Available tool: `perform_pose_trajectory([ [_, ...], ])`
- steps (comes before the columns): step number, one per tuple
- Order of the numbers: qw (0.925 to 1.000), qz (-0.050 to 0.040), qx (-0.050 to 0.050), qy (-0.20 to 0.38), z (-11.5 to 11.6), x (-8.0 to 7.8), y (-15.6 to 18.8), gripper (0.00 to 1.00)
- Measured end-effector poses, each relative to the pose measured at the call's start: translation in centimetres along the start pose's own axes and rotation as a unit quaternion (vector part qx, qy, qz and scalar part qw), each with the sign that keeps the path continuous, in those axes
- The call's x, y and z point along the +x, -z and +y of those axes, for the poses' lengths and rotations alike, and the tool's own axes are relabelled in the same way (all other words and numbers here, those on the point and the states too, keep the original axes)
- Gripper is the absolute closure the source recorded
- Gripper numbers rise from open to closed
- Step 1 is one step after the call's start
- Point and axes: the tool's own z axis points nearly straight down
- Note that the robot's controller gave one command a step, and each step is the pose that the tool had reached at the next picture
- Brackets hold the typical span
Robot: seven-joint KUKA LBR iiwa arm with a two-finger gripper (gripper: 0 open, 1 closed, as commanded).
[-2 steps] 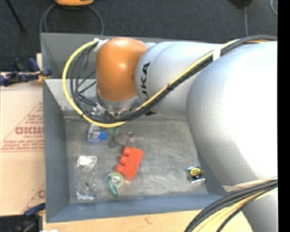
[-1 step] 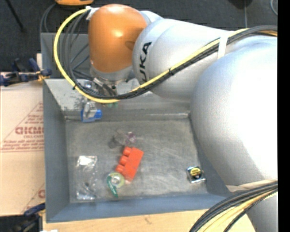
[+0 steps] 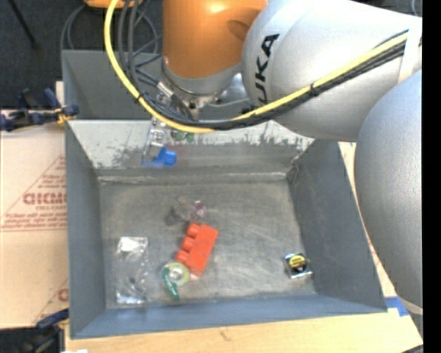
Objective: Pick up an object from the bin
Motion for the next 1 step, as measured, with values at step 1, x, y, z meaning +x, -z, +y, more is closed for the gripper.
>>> perform_pose_trajectory([
  [1, 0.9968, 0.0049, 0.002, 0.079, 3.26, -0.63, -4.59, 1.00],
])
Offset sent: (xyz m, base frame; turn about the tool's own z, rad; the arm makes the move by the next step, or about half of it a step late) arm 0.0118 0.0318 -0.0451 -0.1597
